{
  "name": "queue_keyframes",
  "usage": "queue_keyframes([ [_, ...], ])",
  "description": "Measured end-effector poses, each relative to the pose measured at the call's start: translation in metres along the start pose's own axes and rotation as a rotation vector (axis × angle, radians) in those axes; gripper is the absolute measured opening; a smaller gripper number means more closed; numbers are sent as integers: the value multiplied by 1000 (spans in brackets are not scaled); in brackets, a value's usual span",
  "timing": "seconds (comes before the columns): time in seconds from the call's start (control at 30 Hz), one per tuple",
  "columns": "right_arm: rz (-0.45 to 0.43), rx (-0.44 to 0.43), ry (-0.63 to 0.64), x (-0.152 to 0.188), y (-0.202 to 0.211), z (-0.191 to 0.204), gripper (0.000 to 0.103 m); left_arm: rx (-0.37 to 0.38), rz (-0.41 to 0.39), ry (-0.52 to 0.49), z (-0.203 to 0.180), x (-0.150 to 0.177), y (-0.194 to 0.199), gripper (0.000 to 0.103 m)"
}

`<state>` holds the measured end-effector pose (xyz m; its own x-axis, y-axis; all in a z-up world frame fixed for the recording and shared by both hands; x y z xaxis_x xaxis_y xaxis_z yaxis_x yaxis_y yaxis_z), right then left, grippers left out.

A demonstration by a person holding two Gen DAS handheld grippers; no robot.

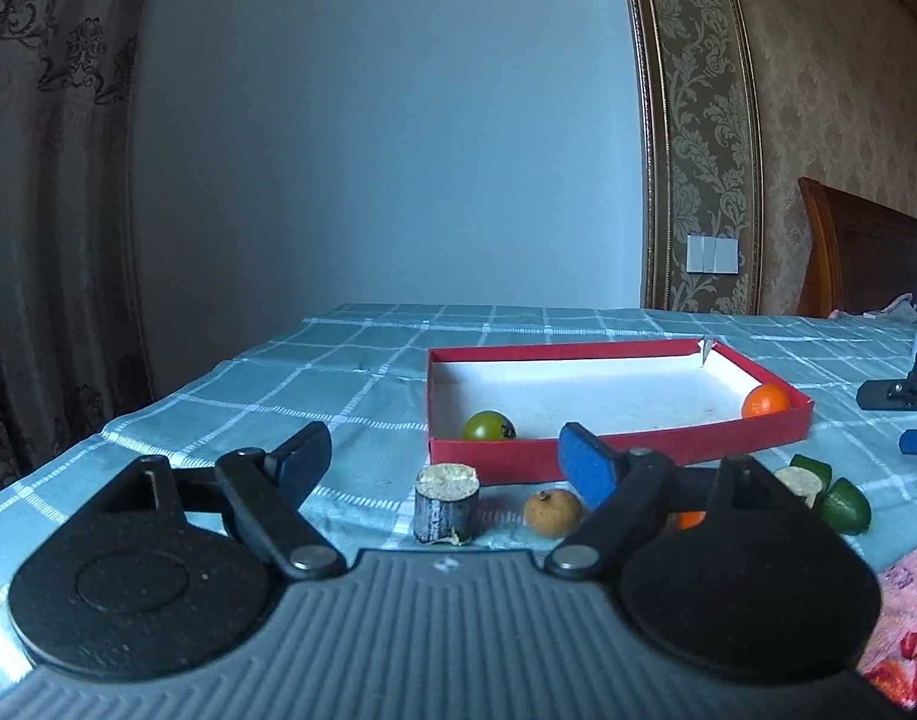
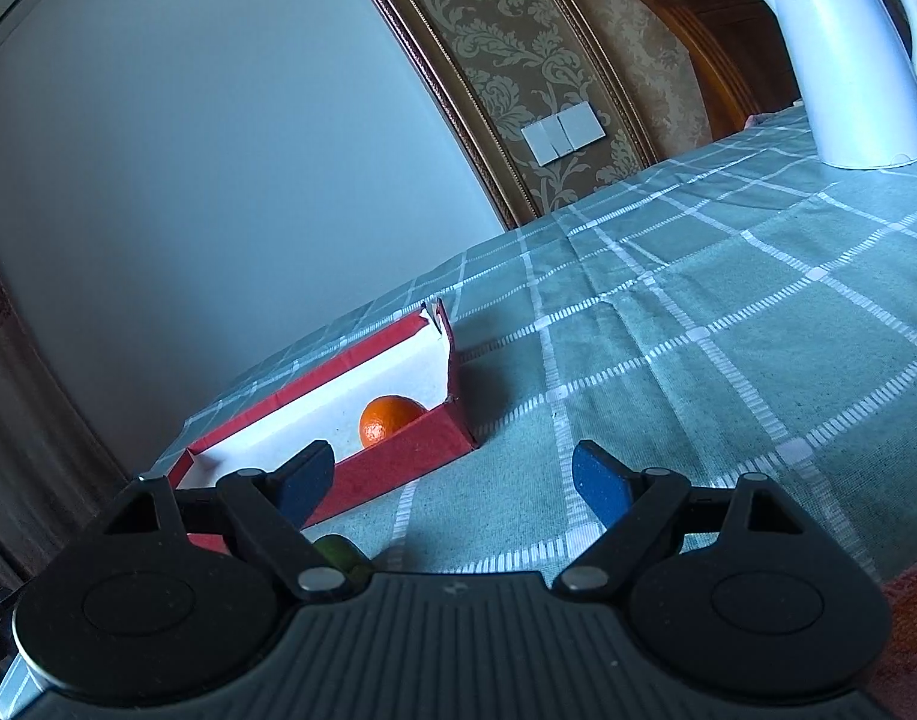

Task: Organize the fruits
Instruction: 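Withdraw the open left gripper from the tray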

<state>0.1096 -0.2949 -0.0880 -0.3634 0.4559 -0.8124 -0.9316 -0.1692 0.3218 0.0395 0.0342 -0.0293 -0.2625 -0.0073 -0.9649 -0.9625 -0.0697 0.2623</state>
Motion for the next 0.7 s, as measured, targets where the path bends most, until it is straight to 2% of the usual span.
queue_keyframes([
  [0.1,-6,-1,-1,0,1,0,87,-50,-2,-13,3,6,-7,82],
  [0.23,-12,1,-6,-1,2,-2,87,-56,22,-21,4,18,-16,82],
  [0.37,-9,4,-4,-1,2,-1,87,-94,32,-40,9,35,-24,85],
  [0.4,-10,4,-3,-1,2,-1,87,-93,32,-29,11,36,-24,83],
  [0.47,-11,5,-4,-1,2,-1,87,-69,2,11,16,36,-19,89],
  [0.53,-5,5,-3,-1,1,-1,87,-62,-8,35,20,35,-18,90],
  [0.7,11,5,5,0,-1,0,87,-94,-8,93,35,28,-24,91],
])
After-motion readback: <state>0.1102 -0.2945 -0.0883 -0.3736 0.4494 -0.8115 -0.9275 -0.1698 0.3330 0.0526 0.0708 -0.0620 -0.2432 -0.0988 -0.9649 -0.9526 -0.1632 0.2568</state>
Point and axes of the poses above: each gripper's, at about its wrist camera, not at the fingertips, and y roughly against the way its jaws point, z to its left, x to its underside, the point moved 7 cm from there along -y, roughly the way its jaws point, and after that the axes turned 2 degrees about z, right-handed, at the moved point
